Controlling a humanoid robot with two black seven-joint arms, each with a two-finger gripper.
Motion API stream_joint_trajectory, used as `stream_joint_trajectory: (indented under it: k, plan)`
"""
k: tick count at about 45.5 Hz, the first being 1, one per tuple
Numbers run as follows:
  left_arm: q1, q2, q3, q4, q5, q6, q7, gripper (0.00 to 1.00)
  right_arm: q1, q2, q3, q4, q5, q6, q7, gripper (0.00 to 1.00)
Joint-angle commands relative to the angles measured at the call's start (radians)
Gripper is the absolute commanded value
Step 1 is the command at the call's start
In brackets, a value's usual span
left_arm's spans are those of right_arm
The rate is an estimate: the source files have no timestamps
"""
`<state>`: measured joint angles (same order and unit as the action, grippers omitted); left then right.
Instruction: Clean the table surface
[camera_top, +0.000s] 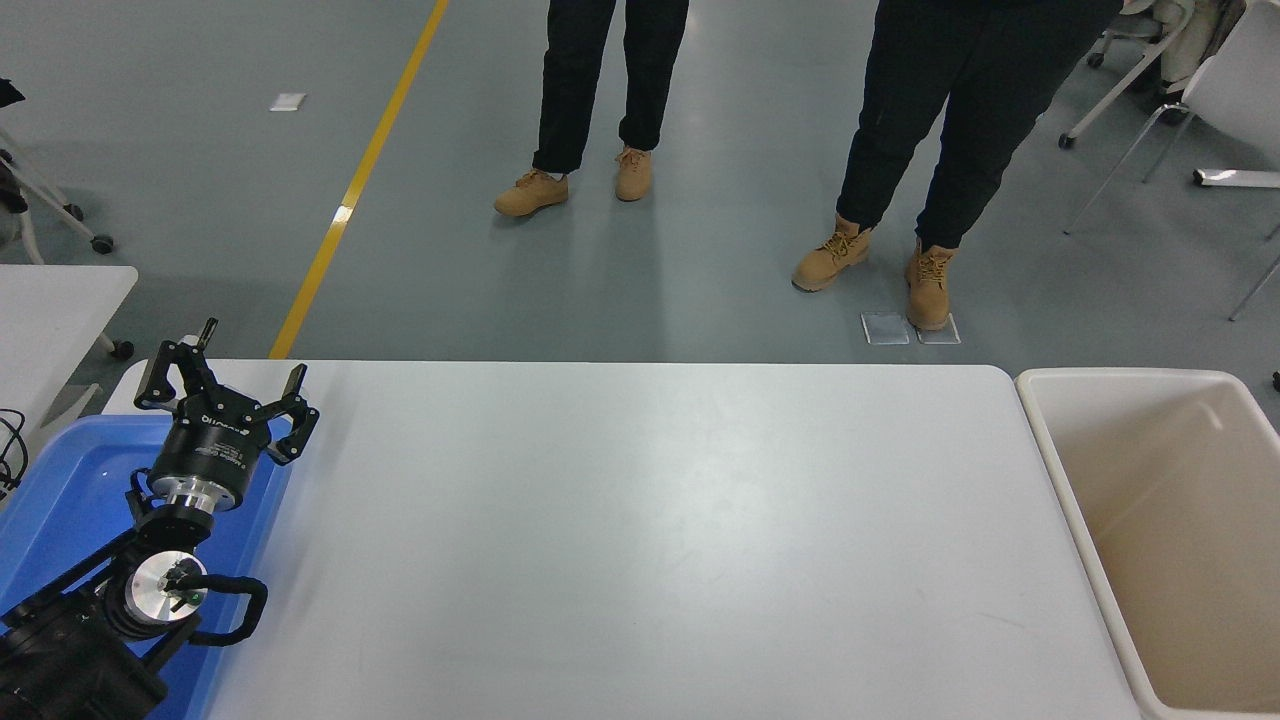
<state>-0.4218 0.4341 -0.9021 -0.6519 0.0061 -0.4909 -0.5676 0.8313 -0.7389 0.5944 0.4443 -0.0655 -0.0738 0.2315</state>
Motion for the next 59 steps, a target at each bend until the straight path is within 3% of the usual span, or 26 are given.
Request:
stream_joint_trajectory:
  k: [1,13,23,30,59]
  plan:
    - [0.000,0.000,0.000,0.000,0.000,0.000,0.000,0.99,0.060,-0.010,0.157,0.129,0.004,-0.003,-0.001,0.98]
    - [0.000,0.000,0.000,0.000,0.000,0.000,0.000,0.99,0.106,0.047,0.162,0.171,0.191,-0.003,0.000,0.98]
    - [0.000,0.000,0.000,0.000,0.000,0.000,0.000,0.99,0.068,0.105,0.165,0.178,0.194,0.009,0.005,0.98]
    - [0.000,0.000,0.000,0.000,-0.001,0.000,0.000,0.99,0.017,0.124,0.223,0.237,0.194,0.097,0.023,0.98]
    - [0.000,0.000,0.000,0.000,0.000,0.000,0.000,0.99,-0.172,0.273,0.282,0.254,0.181,0.101,0.115,0.98]
